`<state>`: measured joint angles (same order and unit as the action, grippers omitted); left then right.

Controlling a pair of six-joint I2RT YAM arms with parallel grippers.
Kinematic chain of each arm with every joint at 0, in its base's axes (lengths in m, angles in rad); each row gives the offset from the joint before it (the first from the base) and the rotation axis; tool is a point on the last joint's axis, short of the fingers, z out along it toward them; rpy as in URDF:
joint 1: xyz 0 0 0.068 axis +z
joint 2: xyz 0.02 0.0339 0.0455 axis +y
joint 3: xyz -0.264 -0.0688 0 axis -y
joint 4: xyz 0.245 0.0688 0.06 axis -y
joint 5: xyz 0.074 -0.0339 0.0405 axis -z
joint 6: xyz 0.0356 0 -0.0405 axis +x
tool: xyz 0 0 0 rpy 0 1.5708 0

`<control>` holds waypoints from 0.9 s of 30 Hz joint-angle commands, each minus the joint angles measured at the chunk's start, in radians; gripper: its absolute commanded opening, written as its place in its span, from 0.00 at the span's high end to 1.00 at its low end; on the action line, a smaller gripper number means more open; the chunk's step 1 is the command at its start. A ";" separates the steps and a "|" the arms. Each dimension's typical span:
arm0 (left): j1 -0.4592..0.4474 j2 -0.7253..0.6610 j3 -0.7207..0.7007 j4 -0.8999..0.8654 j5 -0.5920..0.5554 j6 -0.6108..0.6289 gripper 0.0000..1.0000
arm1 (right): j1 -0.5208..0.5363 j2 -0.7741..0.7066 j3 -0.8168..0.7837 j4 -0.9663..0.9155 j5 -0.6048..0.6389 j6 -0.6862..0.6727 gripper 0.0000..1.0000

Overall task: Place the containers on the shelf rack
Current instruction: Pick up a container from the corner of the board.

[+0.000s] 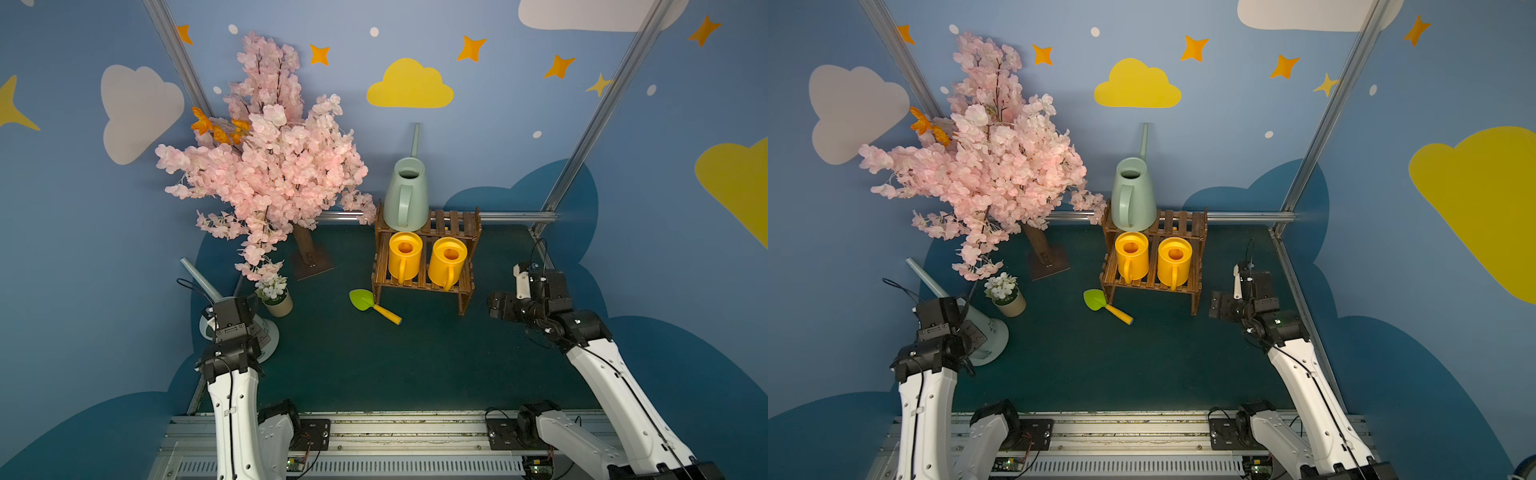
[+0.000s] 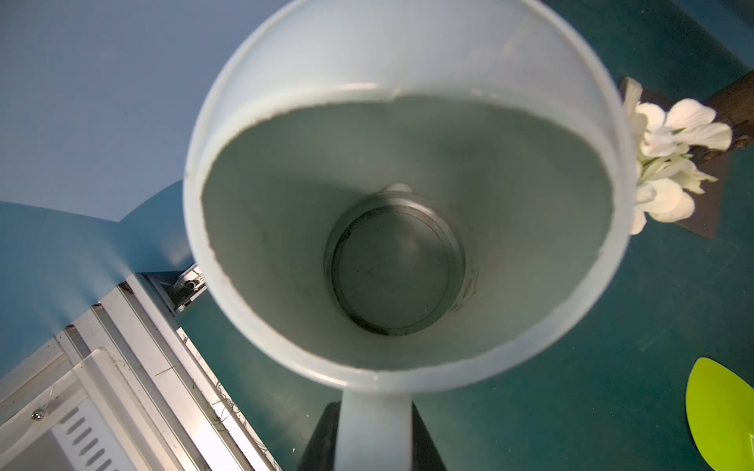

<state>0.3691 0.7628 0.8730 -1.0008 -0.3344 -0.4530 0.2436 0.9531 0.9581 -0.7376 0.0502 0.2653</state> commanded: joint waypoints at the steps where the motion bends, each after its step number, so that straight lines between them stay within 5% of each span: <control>1: 0.003 -0.017 0.023 -0.038 -0.021 -0.074 0.84 | -0.006 -0.014 -0.011 -0.005 -0.008 -0.002 0.02; 8: -0.032 -0.029 0.059 -0.076 -0.020 -0.047 0.96 | -0.005 -0.010 -0.006 -0.003 -0.016 -0.008 0.02; 17: -0.094 0.001 0.189 -0.156 -0.064 0.033 0.96 | -0.004 -0.022 -0.001 -0.008 -0.032 0.001 0.02; 27: -0.109 0.018 0.250 -0.202 0.060 0.011 0.98 | -0.005 -0.052 -0.021 -0.014 -0.030 0.003 0.02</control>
<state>0.2672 0.7826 1.0653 -1.2007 -0.2974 -0.4313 0.2436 0.9192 0.9466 -0.7383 0.0246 0.2657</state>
